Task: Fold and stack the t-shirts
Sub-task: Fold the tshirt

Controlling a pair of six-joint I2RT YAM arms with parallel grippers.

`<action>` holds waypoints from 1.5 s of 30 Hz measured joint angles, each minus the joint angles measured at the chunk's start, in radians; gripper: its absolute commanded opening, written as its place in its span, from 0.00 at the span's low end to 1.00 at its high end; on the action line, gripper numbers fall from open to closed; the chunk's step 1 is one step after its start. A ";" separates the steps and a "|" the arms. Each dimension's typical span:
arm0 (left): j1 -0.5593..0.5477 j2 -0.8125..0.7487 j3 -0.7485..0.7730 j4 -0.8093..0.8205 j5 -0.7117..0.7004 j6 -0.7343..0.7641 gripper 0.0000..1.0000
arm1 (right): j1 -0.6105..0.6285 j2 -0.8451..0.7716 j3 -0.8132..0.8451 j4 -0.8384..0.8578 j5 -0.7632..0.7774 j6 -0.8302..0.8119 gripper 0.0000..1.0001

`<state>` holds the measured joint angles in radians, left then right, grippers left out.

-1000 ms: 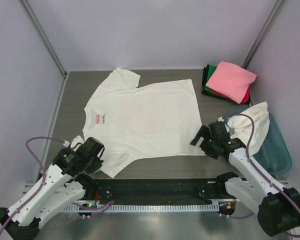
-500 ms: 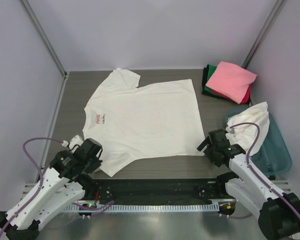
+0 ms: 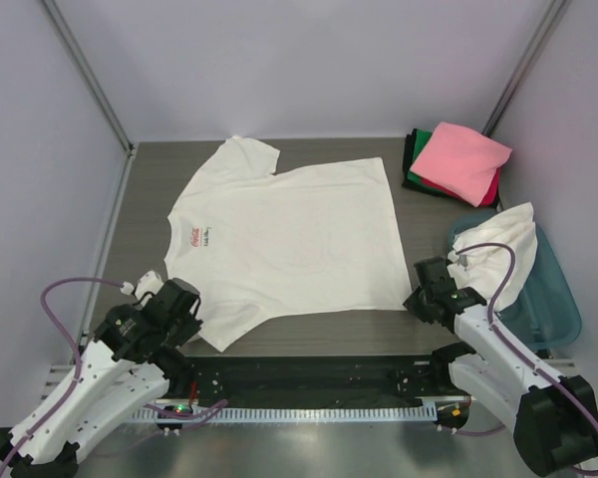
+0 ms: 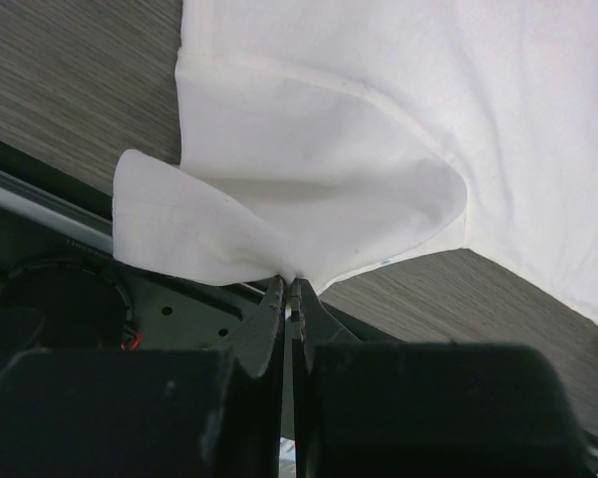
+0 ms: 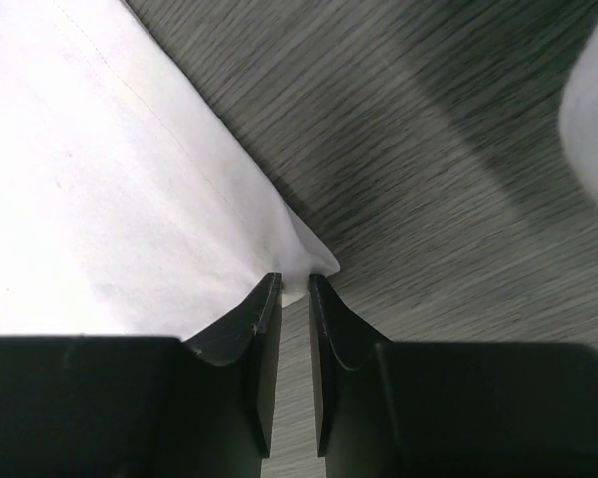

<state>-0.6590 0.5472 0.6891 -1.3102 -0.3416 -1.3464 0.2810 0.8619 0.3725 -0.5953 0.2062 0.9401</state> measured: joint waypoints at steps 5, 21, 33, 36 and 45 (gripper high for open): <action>0.000 -0.008 0.000 0.000 -0.001 -0.001 0.01 | 0.000 0.005 -0.003 0.018 -0.006 -0.011 0.12; 0.000 0.011 0.085 -0.027 -0.019 0.062 0.00 | 0.000 -0.088 -0.011 0.020 -0.050 -0.026 0.01; 0.008 0.380 0.328 0.046 -0.086 0.341 0.00 | 0.000 -0.002 0.221 -0.033 -0.046 -0.087 0.01; 0.038 0.481 0.414 0.079 -0.106 0.419 0.00 | 0.000 0.042 0.266 -0.026 -0.040 -0.100 0.01; 0.214 0.726 0.652 0.161 -0.099 0.653 0.00 | 0.000 0.228 0.446 -0.004 -0.016 -0.141 0.01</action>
<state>-0.4446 1.2728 1.3415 -1.1488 -0.4408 -0.6933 0.2813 1.0897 0.8185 -0.5991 0.1898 0.7994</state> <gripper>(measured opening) 0.006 0.037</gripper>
